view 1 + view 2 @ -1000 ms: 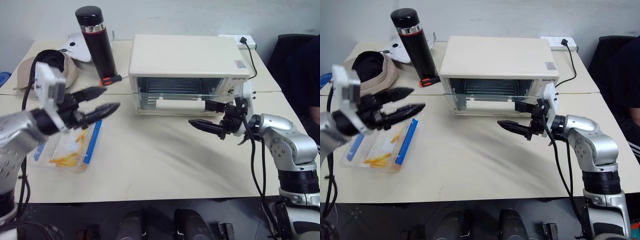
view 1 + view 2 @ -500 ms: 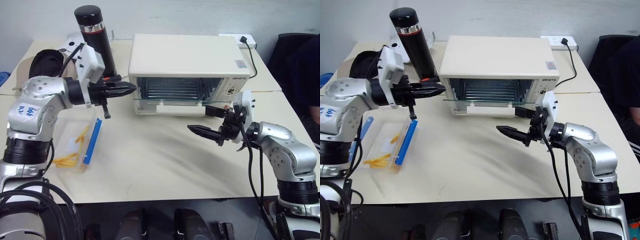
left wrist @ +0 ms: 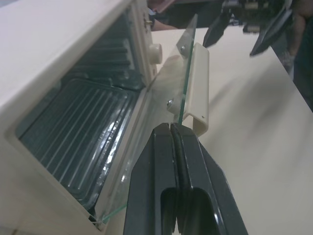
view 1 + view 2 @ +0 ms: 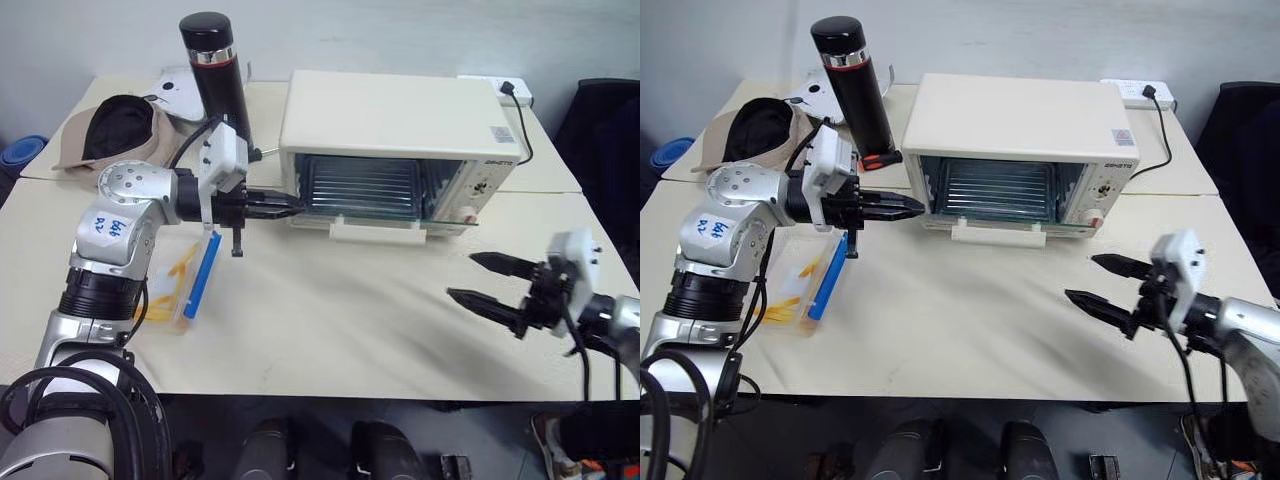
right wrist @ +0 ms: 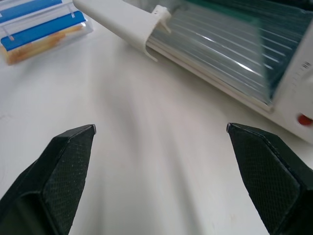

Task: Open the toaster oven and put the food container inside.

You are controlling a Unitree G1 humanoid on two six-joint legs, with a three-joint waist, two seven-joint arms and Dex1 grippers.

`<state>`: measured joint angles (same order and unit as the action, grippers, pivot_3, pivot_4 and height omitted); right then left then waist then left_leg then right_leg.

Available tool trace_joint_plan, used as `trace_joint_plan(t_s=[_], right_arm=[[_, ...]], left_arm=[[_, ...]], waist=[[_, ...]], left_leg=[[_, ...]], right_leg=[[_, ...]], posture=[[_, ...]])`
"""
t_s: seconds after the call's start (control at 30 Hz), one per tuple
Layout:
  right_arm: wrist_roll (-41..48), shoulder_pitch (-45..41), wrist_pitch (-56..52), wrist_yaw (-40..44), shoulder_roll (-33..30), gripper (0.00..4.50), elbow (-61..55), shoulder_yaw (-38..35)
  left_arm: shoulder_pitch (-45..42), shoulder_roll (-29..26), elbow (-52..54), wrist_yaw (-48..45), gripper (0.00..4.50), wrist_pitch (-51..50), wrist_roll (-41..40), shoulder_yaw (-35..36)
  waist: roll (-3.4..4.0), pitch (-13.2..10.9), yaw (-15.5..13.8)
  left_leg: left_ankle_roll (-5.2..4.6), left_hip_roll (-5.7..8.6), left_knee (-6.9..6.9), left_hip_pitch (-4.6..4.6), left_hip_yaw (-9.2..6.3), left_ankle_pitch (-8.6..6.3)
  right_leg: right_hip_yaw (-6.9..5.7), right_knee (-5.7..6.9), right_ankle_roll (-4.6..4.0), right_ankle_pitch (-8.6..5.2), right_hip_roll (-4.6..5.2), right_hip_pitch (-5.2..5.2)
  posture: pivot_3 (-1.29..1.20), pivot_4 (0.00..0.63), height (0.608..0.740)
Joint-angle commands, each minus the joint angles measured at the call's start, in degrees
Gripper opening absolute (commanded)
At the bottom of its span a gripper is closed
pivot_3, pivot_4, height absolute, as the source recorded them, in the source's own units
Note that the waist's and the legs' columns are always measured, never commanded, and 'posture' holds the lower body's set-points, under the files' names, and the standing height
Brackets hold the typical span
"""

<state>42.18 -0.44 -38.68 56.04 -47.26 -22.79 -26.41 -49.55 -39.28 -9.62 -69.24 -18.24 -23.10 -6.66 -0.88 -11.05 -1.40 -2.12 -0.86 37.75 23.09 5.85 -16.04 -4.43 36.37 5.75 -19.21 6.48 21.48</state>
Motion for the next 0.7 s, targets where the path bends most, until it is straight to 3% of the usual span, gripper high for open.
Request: trace_joint_plan(t_s=[0.03,0.27,0.47,0.57,0.7], right_arm=[[7.09,1.98,-2.60,3.39,-3.24,4.50,-4.72,-6.62],[16.56,1.59,-6.23,4.71,-7.38,4.50,-5.85,-13.08],[18.36,-4.33,-6.30,5.11,-10.13,4.50,-4.57,-8.26],[17.08,-8.98,-5.37,6.43,-10.28,4.50,-2.19,-3.42],[13.38,-14.85,-3.41,9.74,-9.65,4.50,2.71,3.71]], left_arm=[[2.58,-0.38,-0.70,-2.99,0.02,2.84,4.83,-4.11],[7.61,0.52,-1.20,-5.44,0.02,10.27,11.91,-9.89],[9.45,1.47,-1.54,-2.91,0.02,13.30,16.71,-10.76],[12.52,-0.15,4.87,-2.30,0.02,7.77,12.84,-7.03],[19.40,-5.99,20.22,-2.42,0.84,-9.25,-1.04,4.23]], waist=[[0.05,0.03,0.04],[0.05,0.03,0.05],[0.04,0.02,0.18],[0.04,0.02,0.63],[-0.01,-0.01,1.56]], left_leg=[[-0.01,0.00,0.04,-0.04,0.00,0.00],[-0.01,-0.01,0.05,-0.01,-0.26,-0.02],[-0.02,-0.04,0.03,0.14,-0.31,-0.04],[-0.03,-0.04,0.03,0.13,-0.29,-0.05],[-0.03,-0.06,0.03,0.18,-0.35,-0.05]], right_leg=[[0.02,0.02,0.00,0.00,0.03,-0.03],[0.10,0.07,-0.03,0.03,0.19,-0.05],[0.00,-0.11,-0.05,0.02,0.17,0.03],[0.01,-0.14,-0.04,0.02,0.17,0.01],[-0.02,-0.14,-0.04,0.02,0.17,0.01]], posture=[[0.00,0.150,0.740],[0.00,0.150,0.740],[0.00,0.150,0.740],[0.00,0.150,0.740],[0.00,0.150,0.740]])
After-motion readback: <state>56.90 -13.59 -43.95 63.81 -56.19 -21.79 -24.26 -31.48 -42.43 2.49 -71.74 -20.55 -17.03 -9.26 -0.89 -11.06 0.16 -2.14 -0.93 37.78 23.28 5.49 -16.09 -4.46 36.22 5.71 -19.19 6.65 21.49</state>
